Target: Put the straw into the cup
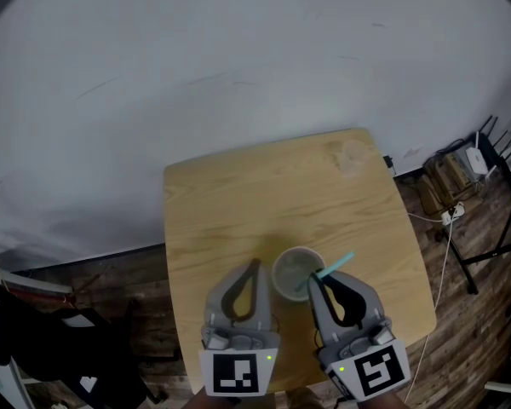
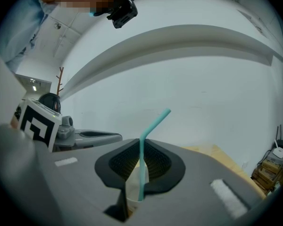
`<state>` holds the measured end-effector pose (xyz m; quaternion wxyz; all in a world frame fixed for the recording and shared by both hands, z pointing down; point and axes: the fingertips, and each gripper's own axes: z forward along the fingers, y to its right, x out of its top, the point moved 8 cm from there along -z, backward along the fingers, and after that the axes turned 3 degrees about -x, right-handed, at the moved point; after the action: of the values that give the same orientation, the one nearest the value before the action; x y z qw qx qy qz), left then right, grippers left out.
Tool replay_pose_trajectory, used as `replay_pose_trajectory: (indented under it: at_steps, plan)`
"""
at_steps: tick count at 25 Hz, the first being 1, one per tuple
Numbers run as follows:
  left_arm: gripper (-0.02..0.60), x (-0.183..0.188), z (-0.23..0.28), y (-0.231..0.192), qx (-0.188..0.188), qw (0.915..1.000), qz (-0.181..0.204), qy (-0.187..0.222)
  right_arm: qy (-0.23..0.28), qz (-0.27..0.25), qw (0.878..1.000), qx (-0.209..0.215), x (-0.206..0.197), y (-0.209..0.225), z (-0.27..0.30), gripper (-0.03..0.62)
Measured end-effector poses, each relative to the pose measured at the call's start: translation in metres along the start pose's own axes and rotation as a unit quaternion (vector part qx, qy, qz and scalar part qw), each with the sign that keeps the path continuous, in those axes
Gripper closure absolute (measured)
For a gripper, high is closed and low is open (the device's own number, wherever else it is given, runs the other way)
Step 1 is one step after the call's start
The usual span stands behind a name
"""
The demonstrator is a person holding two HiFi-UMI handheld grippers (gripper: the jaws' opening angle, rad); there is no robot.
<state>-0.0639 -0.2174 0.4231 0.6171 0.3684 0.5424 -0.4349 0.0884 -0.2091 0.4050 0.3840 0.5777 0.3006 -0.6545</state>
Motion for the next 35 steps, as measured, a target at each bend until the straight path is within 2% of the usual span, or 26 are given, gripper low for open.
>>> replay_pose_trajectory:
  at_steps: [18,22,27,35]
  plan:
    - [0.563,0.001,0.015,-0.014,-0.01,0.9999,0.005,-0.005,-0.008,-0.009,1.0,0.009,0.003,0.002,0.026,0.556]
    - [0.563,0.0,0.018,-0.018,-0.015,0.9996,0.021,-0.012,-0.012,-0.011,1.0,0.01,0.003,0.001,0.033,0.555]
    - [0.563,-0.002,0.02,-0.024,-0.009,0.9999,0.008,-0.009,-0.018,-0.006,1.0,0.009,0.0,0.0,0.038,0.554]
    - [0.563,-0.004,0.023,-0.028,-0.012,0.9998,0.01,-0.011,-0.022,-0.006,1.0,0.014,-0.001,-0.002,0.044,0.551]
